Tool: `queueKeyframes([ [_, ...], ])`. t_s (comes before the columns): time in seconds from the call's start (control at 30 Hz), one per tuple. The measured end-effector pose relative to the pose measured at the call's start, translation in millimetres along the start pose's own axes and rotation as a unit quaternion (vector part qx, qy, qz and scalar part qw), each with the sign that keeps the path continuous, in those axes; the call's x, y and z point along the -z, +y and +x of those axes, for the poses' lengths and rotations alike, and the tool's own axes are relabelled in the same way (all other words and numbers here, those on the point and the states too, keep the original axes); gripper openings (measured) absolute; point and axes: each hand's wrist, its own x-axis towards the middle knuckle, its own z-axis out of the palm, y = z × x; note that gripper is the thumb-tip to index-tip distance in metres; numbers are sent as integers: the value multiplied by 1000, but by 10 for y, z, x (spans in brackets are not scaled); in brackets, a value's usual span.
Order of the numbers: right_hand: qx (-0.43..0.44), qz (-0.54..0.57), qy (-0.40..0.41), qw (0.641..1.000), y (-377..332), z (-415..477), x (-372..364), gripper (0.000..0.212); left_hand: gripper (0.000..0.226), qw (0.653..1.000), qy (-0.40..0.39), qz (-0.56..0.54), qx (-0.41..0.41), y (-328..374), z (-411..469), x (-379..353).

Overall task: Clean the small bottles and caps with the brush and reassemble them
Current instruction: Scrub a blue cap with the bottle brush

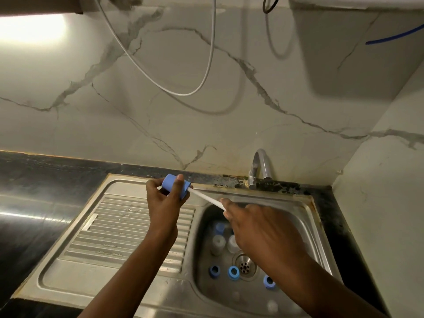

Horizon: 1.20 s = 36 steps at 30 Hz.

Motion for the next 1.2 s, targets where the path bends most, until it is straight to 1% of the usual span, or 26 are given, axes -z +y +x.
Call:
queueKeyframes([
  [0.07,9,24,-1,1000,3,1,39,51,47,999,-37,14,-4,41,31,29],
  [0.1,15,38,-8,999,7,-2,67,47,45,998,-57,6,-4,71,55,38],
  [0.17,11,93,-22,995,29,-32,114,41,34,995,-95,-35,16,162,112,49],
  [0.23,-11,183,-22,983,38,-79,127,42,30,985,-124,-102,68,257,182,56],
  [0.3,-20,256,-19,966,33,-101,113,43,35,966,-140,-171,136,323,207,69],
  [0.37,-32,311,-25,949,16,-107,91,43,41,944,-151,-226,187,329,200,95],
  [0.47,-53,380,-25,923,-24,-123,61,39,48,920,-160,-287,214,318,199,116],
  [0.53,-58,393,-1,918,-41,-131,84,38,57,921,-151,-300,196,342,219,113],
  [0.57,-60,387,13,920,-36,-125,99,39,62,928,-144,-292,181,349,236,114],
  [0.6,-61,370,23,927,-23,-118,114,40,62,937,-137,-275,165,352,237,107],
  [0.67,-54,288,31,956,34,-89,122,43,51,964,-113,-209,122,343,203,78],
  [0.73,-44,178,33,982,84,-57,115,47,50,986,-81,-129,69,298,152,60],
  [0.8,-23,97,32,994,95,-46,104,52,53,995,-69,-73,25,263,109,60],
  [0.87,-4,75,15,997,68,-64,112,49,51,997,-68,-42,4,252,105,76],
  [0.9,-2,88,8,996,60,-84,99,45,50,997,-68,-39,7,256,127,90],
  [0.97,-13,164,-1,986,43,-150,62,38,48,995,-65,-70,34,268,190,117],
  [1.07,-31,285,-35,957,1,-206,-6,36,40,982,-87,-141,89,277,271,166],
  [1.1,-34,311,-45,949,-10,-207,-21,36,42,977,-93,-156,108,274,286,176],
  [1.2,-39,359,-53,931,-32,-210,-24,36,61,969,-91,-185,137,258,263,177],
])
